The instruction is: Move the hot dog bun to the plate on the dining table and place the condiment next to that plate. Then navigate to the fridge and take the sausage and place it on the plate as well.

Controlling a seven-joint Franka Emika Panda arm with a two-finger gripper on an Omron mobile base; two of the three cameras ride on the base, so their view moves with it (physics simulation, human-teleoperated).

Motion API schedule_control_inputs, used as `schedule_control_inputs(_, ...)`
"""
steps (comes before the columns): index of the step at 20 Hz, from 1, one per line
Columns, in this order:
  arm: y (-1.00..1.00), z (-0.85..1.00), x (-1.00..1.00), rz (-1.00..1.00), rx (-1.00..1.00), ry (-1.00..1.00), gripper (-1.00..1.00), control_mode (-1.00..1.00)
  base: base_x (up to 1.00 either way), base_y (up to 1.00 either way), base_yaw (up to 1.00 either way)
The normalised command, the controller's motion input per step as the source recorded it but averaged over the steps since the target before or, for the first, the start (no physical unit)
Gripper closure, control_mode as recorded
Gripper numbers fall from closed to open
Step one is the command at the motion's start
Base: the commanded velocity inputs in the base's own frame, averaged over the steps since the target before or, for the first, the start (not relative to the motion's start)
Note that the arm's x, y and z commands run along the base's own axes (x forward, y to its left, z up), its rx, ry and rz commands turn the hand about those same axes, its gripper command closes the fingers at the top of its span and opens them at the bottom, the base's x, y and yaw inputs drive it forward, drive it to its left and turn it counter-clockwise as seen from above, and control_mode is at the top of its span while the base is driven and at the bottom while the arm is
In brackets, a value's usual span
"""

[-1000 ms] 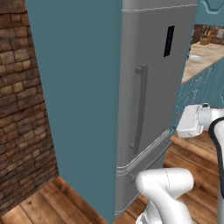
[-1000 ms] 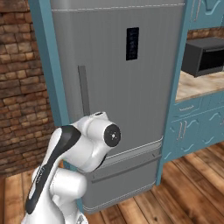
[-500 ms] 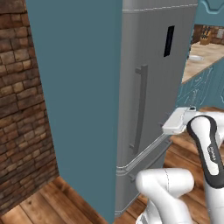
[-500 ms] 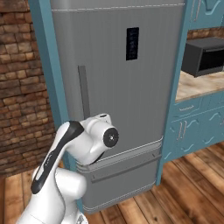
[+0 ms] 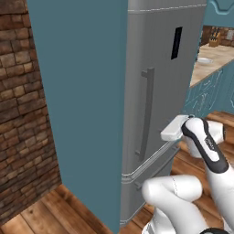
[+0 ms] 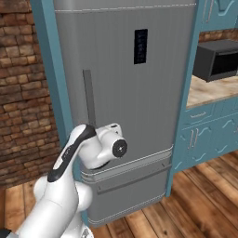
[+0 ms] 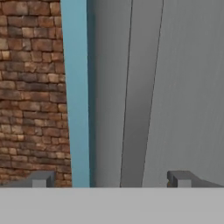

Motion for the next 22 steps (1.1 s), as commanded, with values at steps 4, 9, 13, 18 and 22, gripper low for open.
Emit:
schedule_control_inputs(4,0.00,-0.18,0.53,0.00,0.00,0.00,-1.00,-1.00,0.00,0.00,0.00)
schedule_control_inputs(9,0.05,-0.02,0.20,0.00,0.00,0.00,-1.00,-1.00,0.00,0.00,0.00)
schedule_control_inputs(13,0.15,0.00,0.07,0.00,0.00,0.00,-1.00,-1.00,0.00,0.00,0.00)
schedule_control_inputs(18,0.16,0.00,0.04,0.00,0.00,0.00,-1.00,-1.00,0.00,0.00,0.00)
schedule_control_inputs(22,0.14,0.00,0.11,0.00,0.00,0.00,-1.00,-1.00,0.00,0.00,0.00)
